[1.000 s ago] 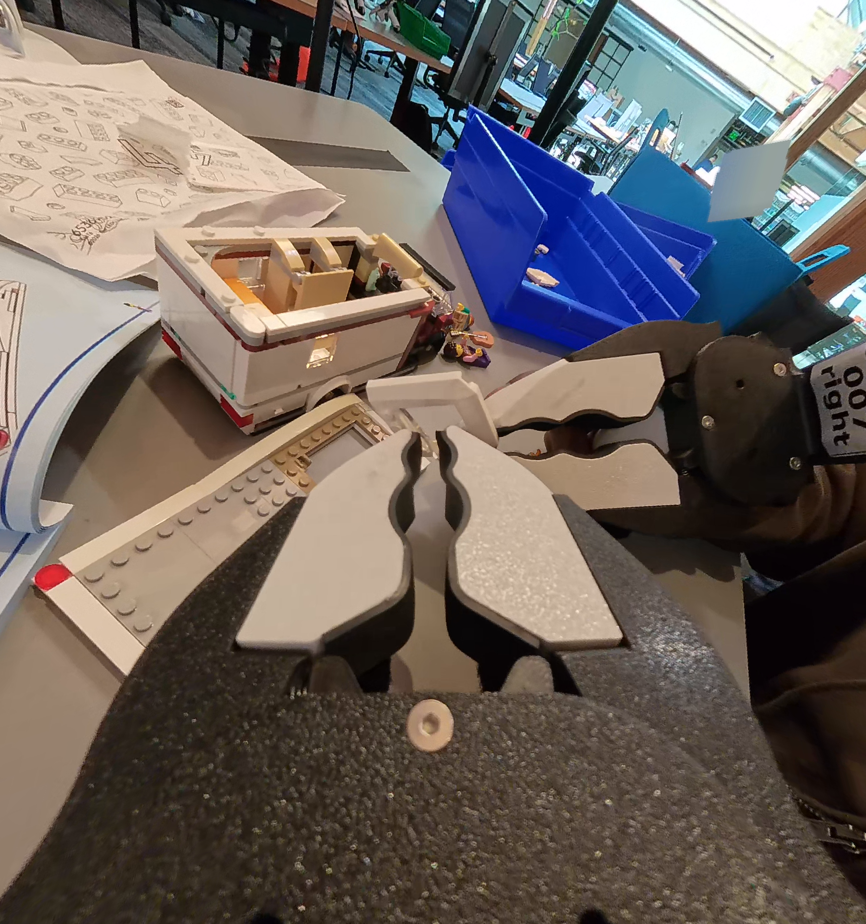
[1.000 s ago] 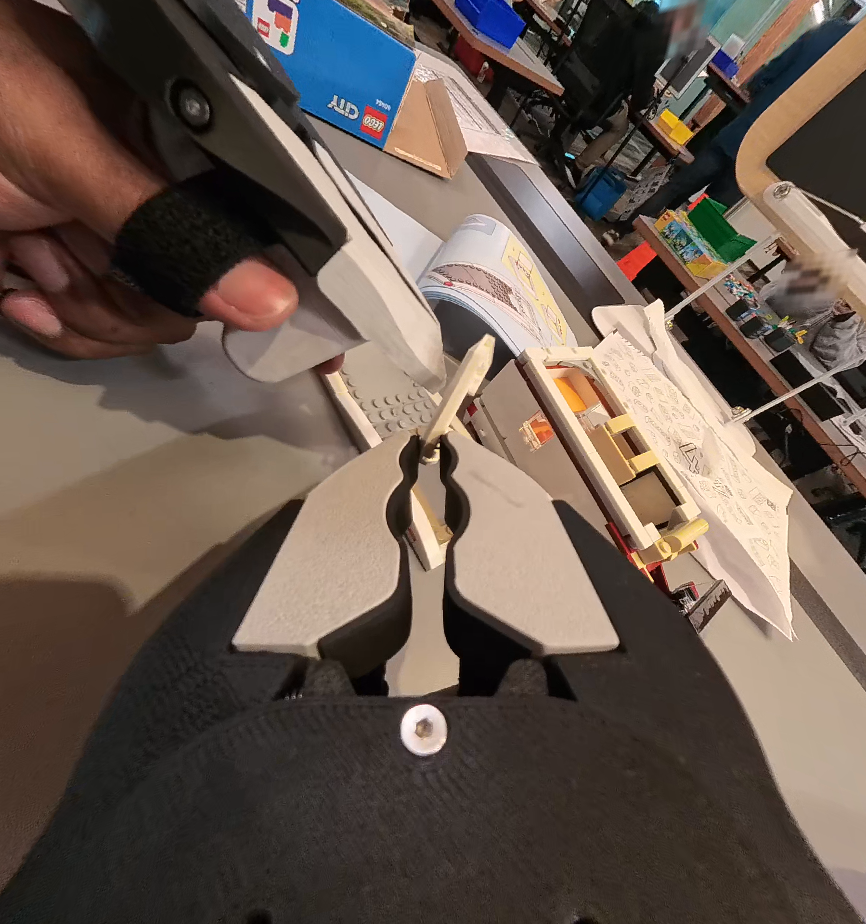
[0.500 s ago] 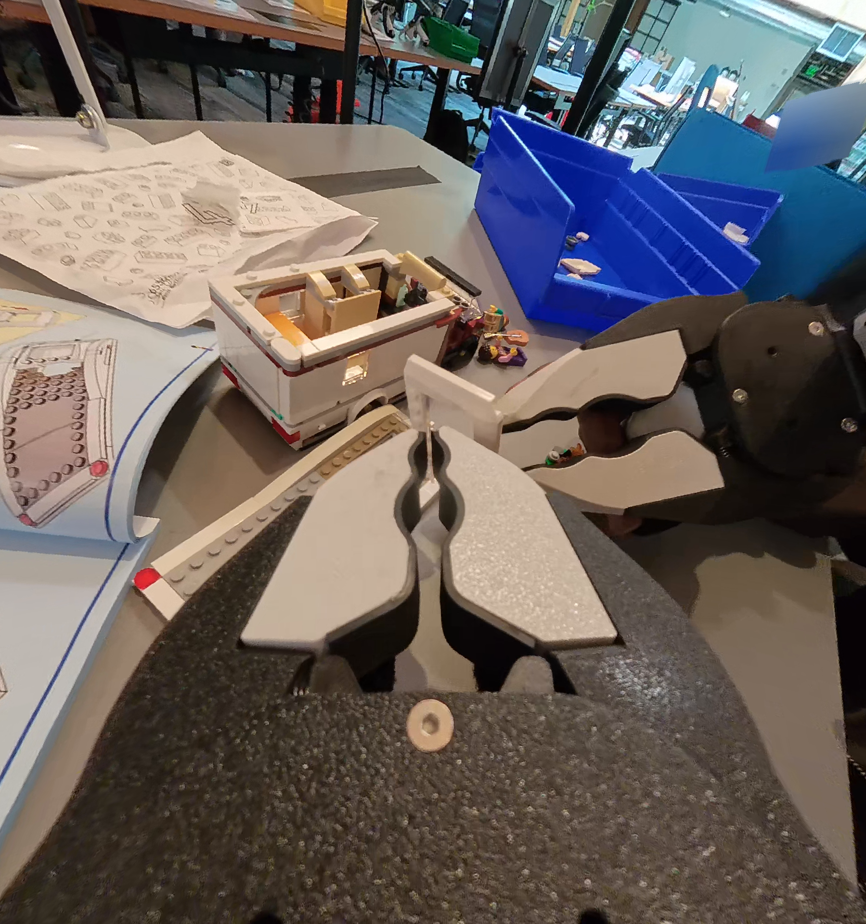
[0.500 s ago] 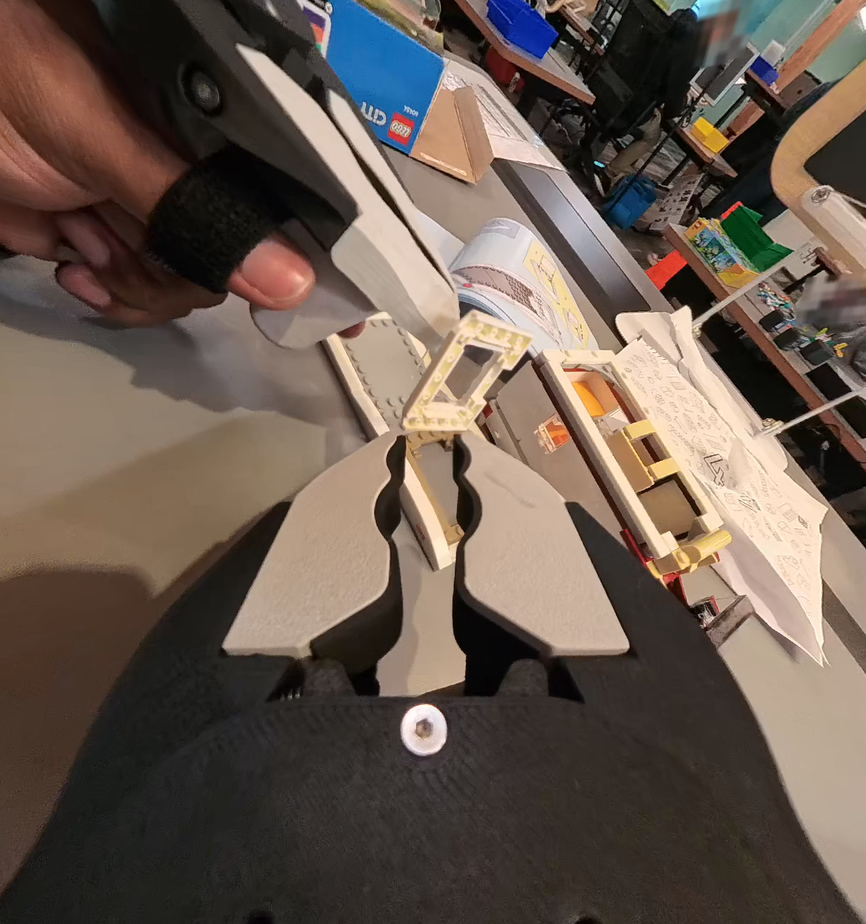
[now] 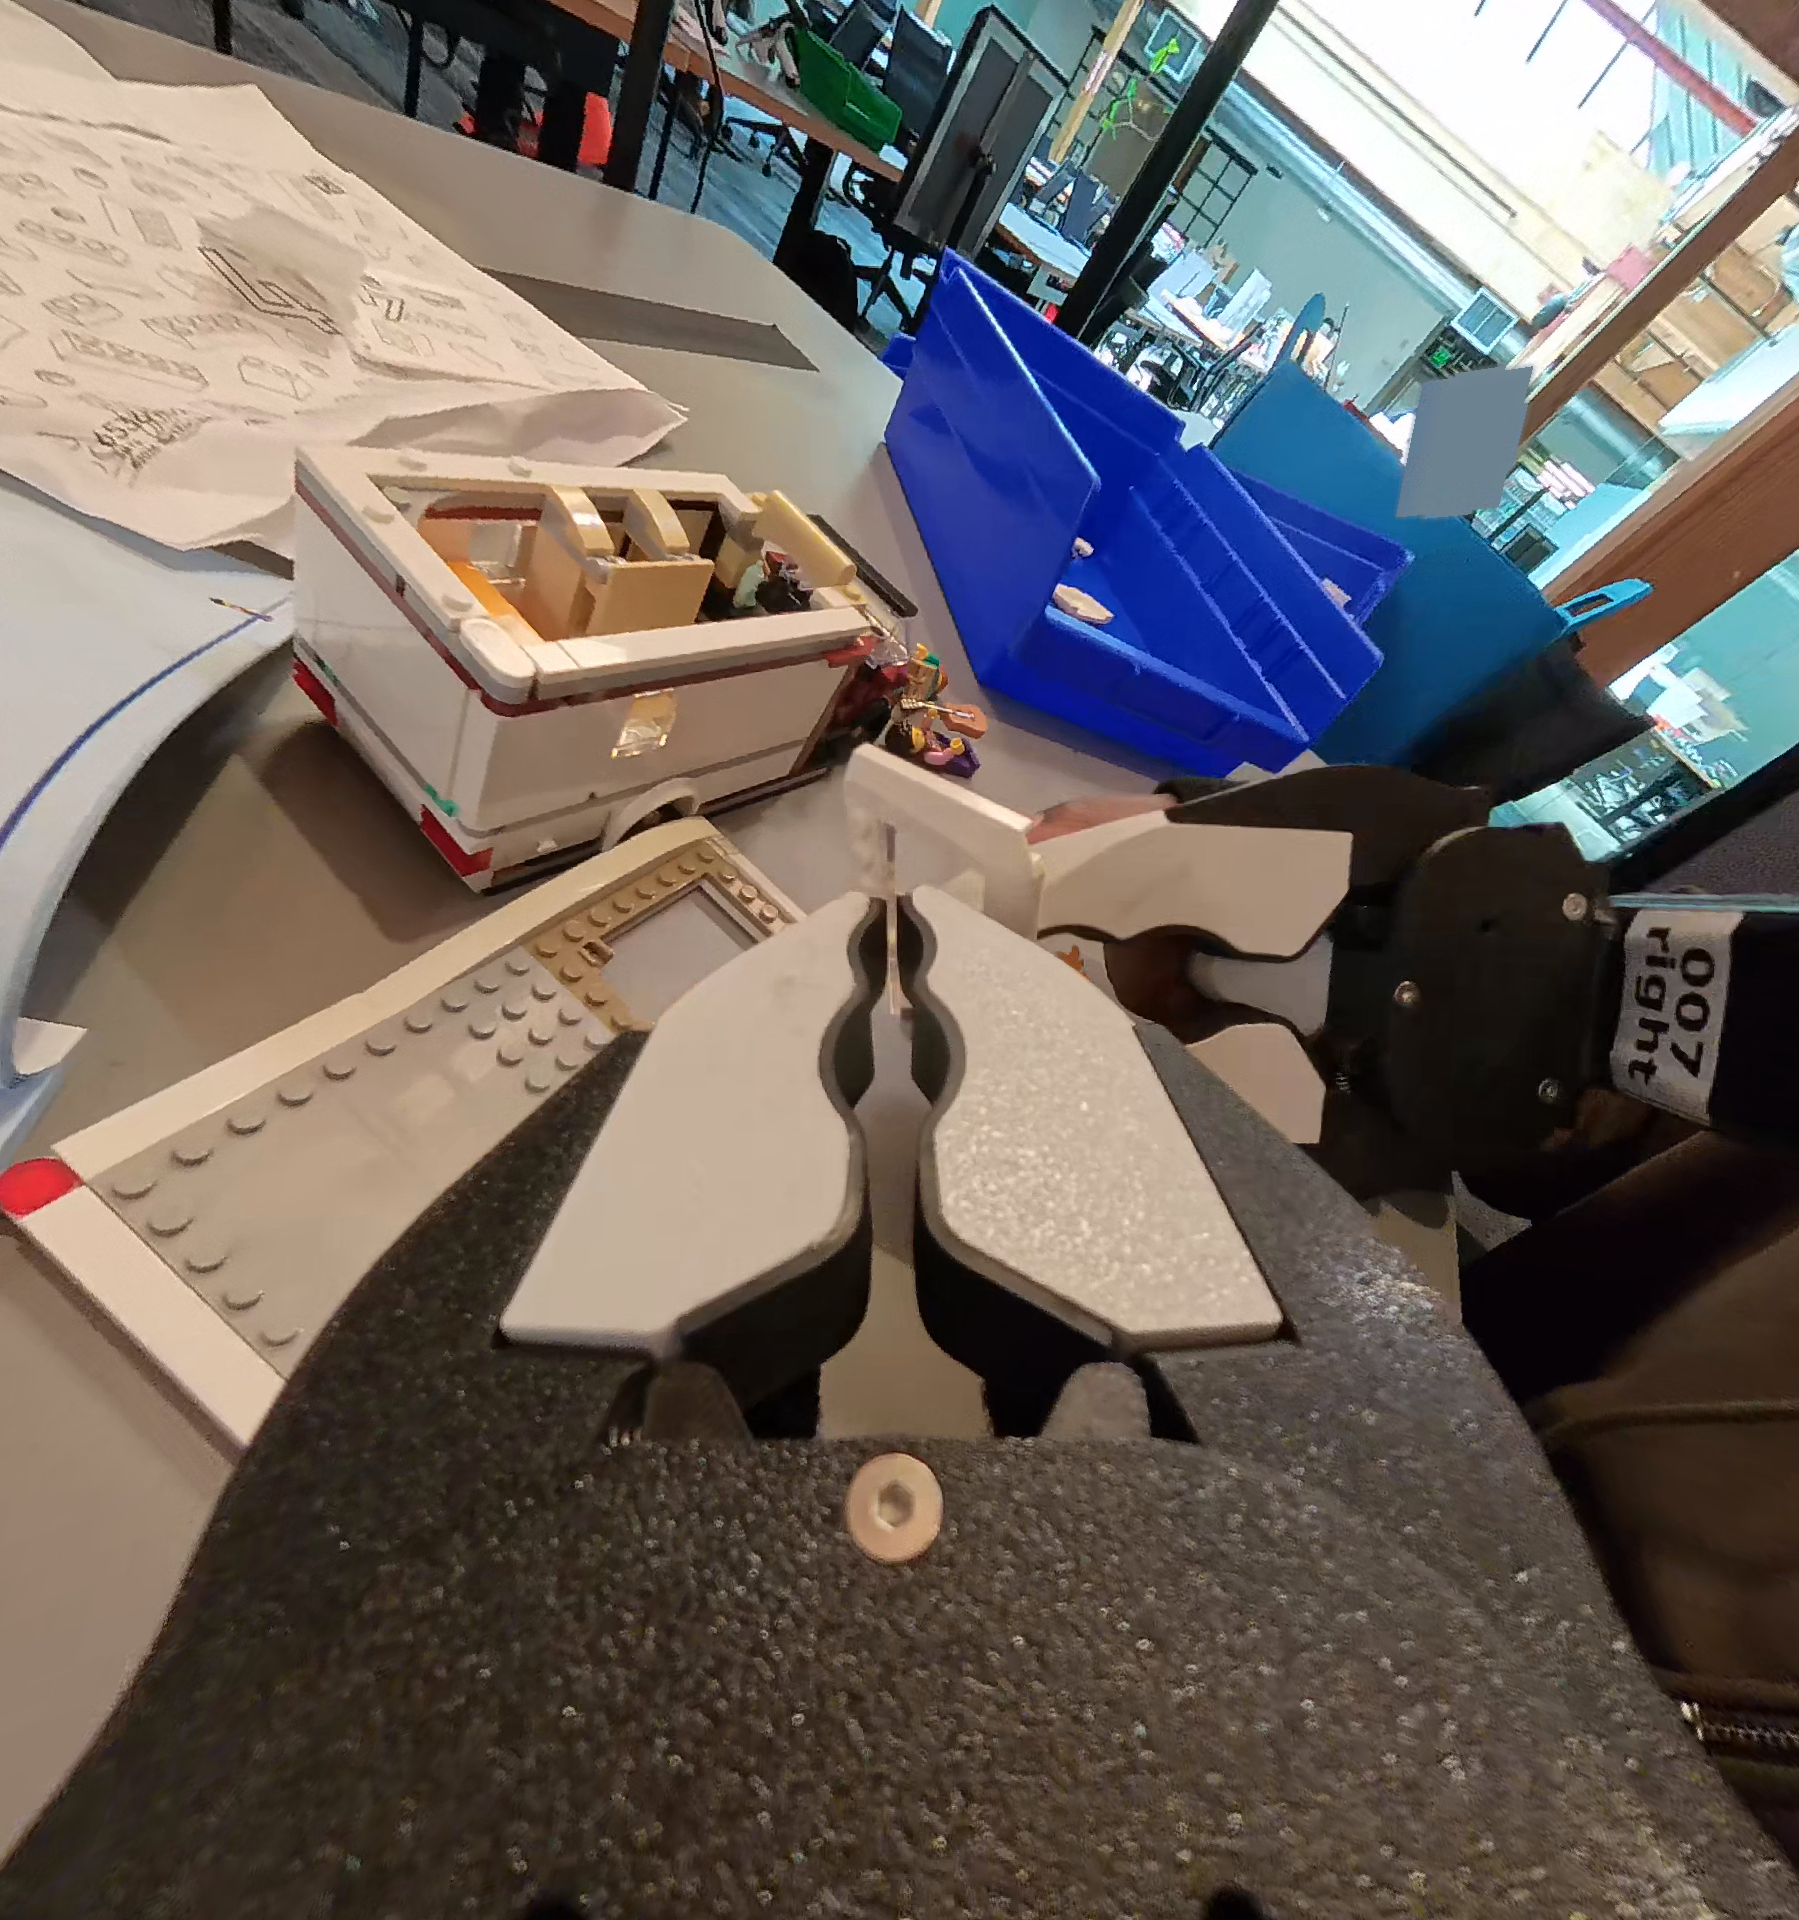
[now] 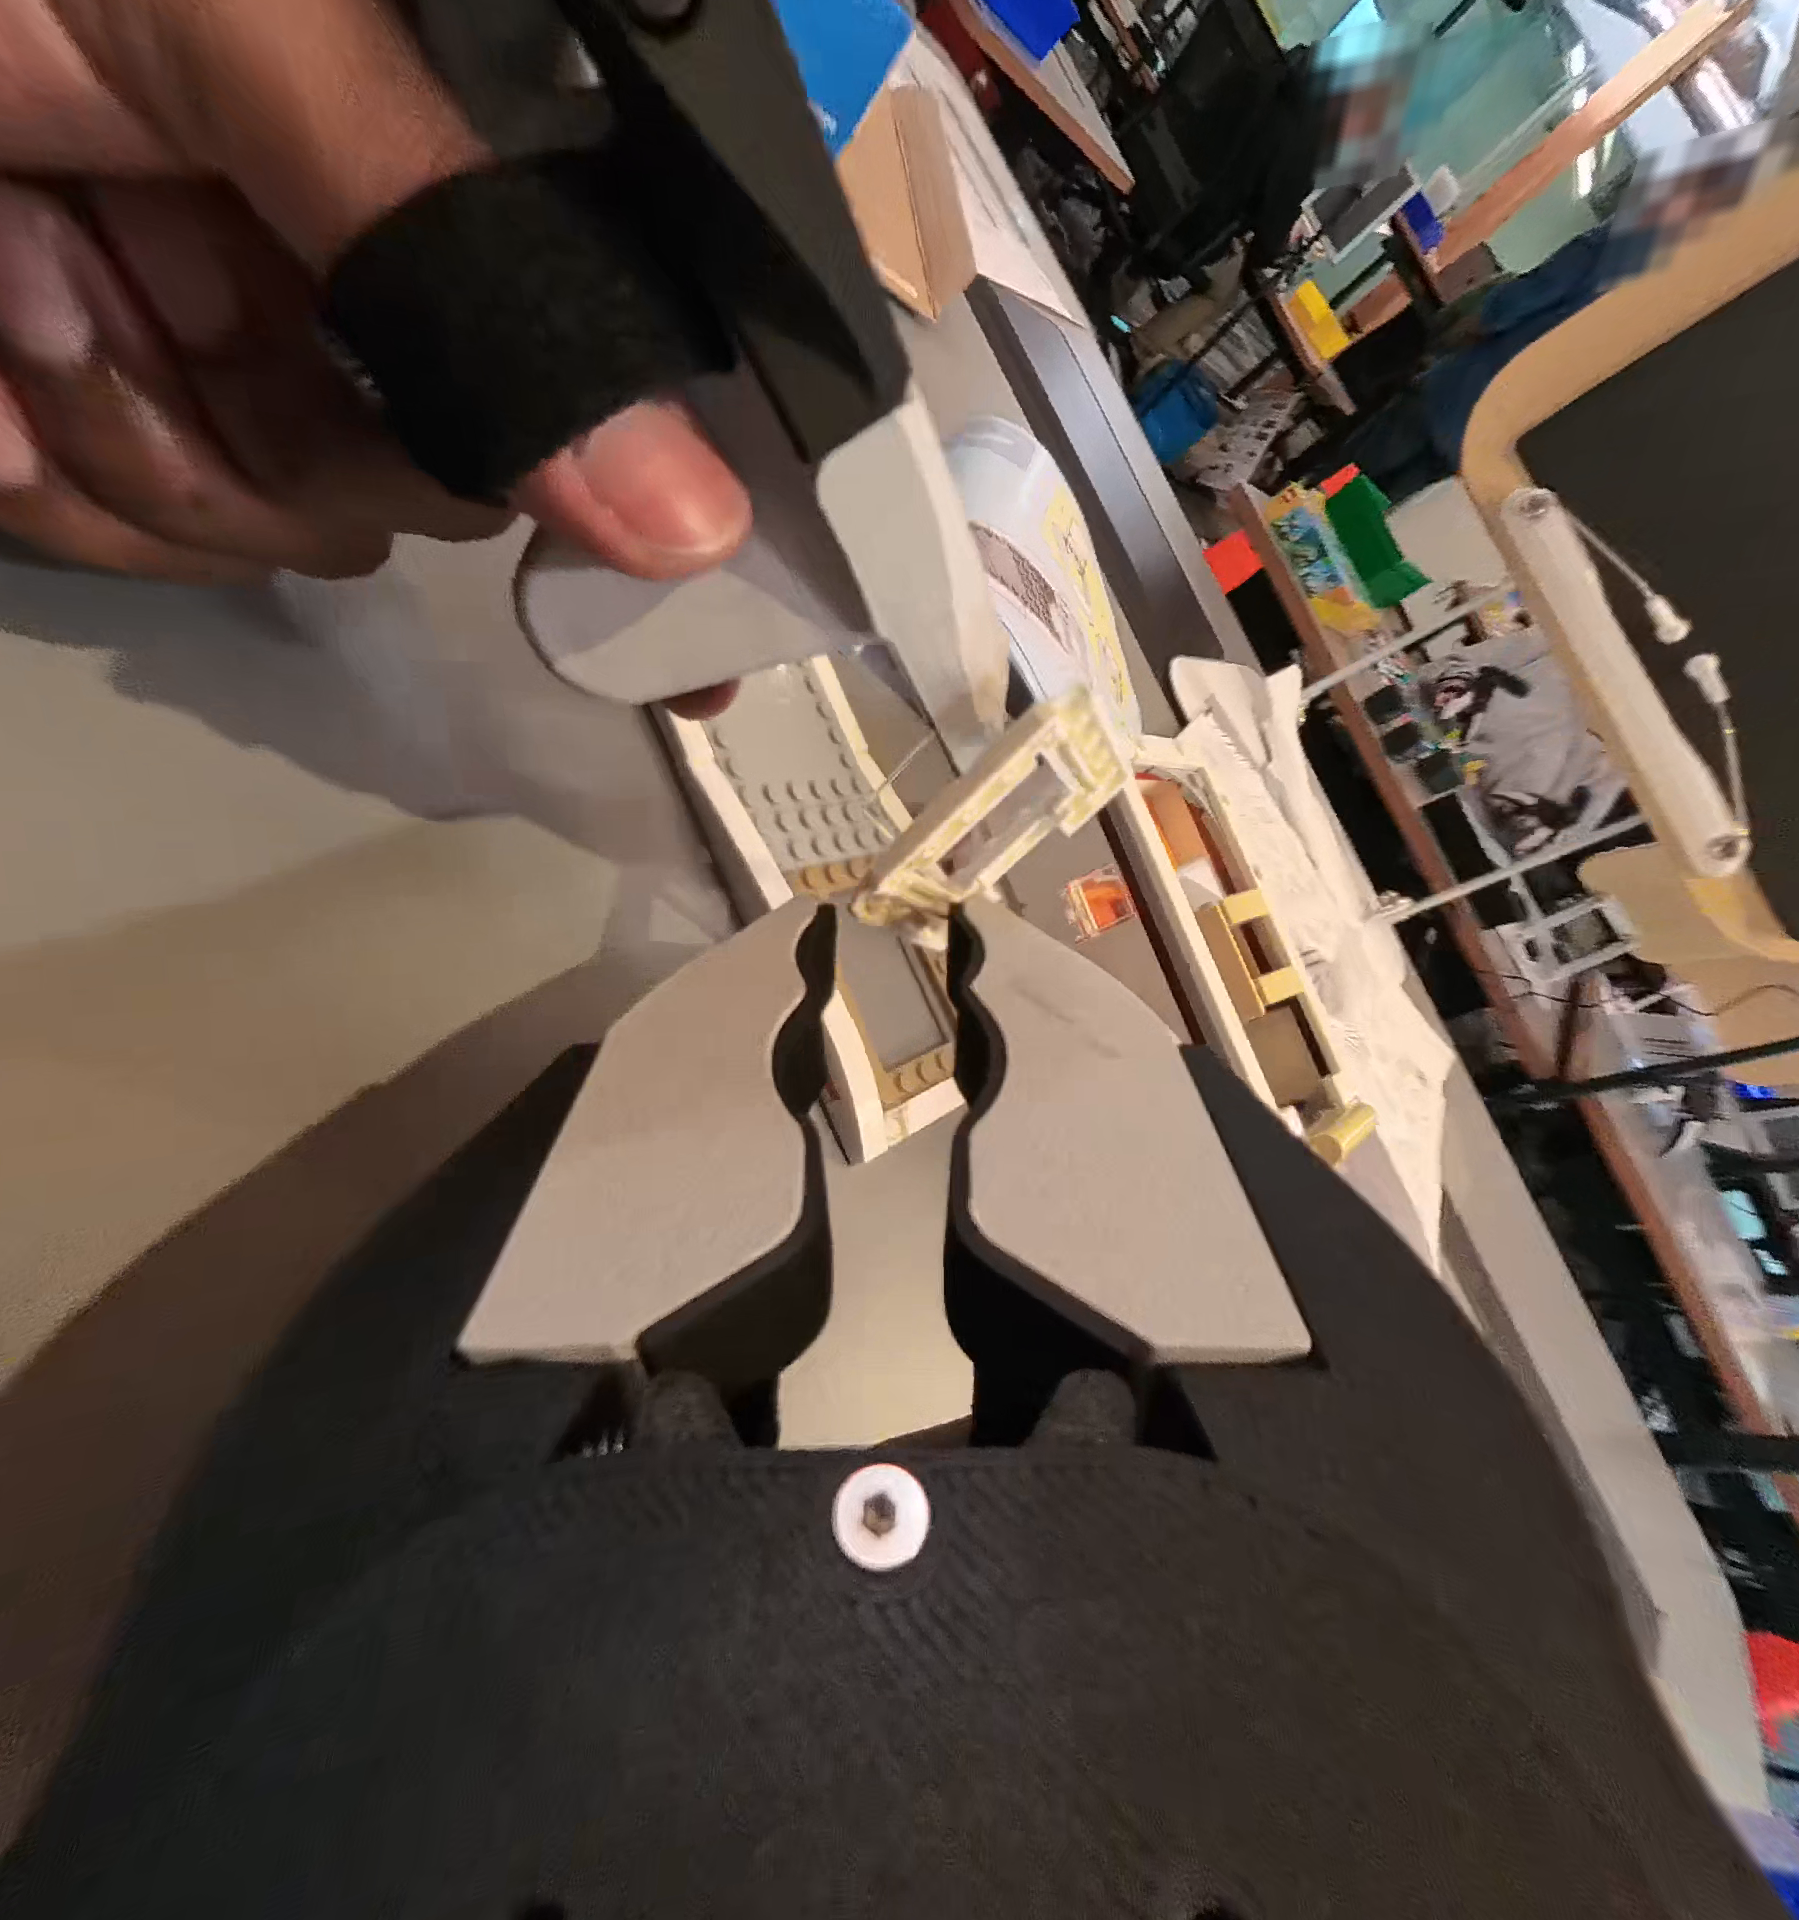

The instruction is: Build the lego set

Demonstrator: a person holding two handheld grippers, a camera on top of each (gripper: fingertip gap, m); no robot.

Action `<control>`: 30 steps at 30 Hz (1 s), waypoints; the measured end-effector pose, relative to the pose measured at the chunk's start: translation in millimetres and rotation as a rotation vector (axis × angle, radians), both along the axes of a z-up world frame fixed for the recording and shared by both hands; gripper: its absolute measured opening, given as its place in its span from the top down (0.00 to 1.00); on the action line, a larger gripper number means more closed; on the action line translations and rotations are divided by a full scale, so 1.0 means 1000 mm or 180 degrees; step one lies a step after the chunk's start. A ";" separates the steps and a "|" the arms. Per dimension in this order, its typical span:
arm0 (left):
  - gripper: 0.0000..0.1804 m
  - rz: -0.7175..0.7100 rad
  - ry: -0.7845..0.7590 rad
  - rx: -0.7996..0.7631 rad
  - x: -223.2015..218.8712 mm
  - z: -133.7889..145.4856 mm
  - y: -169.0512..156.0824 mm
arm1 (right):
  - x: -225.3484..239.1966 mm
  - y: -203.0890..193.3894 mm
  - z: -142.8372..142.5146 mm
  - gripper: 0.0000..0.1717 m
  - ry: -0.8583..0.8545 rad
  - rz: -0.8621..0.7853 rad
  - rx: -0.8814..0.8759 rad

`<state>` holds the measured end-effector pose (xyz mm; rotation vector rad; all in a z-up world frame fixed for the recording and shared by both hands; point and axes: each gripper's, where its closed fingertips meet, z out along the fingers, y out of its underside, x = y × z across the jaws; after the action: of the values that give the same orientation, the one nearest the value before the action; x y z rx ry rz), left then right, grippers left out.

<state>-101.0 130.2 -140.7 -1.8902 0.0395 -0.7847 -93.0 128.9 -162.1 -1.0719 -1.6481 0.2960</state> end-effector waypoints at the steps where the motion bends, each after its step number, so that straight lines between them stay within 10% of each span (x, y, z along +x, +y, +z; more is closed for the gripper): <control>1: 0.99 0.0004 -0.0004 -0.0013 0.001 -0.001 0.000 | 0.000 0.000 -0.001 0.91 -0.0014 -0.0017 0.0022; 14: 0.89 -0.0216 -0.0072 0.0361 0.006 0.019 -0.002 | 0.003 0.009 0.014 0.96 0.0378 0.0082 -0.1322; 30: 0.82 0.0094 0.3173 0.1490 0.009 0.002 0.005 | 0.002 -0.013 0.032 0.96 0.0676 0.0482 -0.4600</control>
<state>-92.0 135.2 -139.2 -1.6387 0.7422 0.2431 -90.8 116.3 -129.9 -1.8086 -1.1733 1.8009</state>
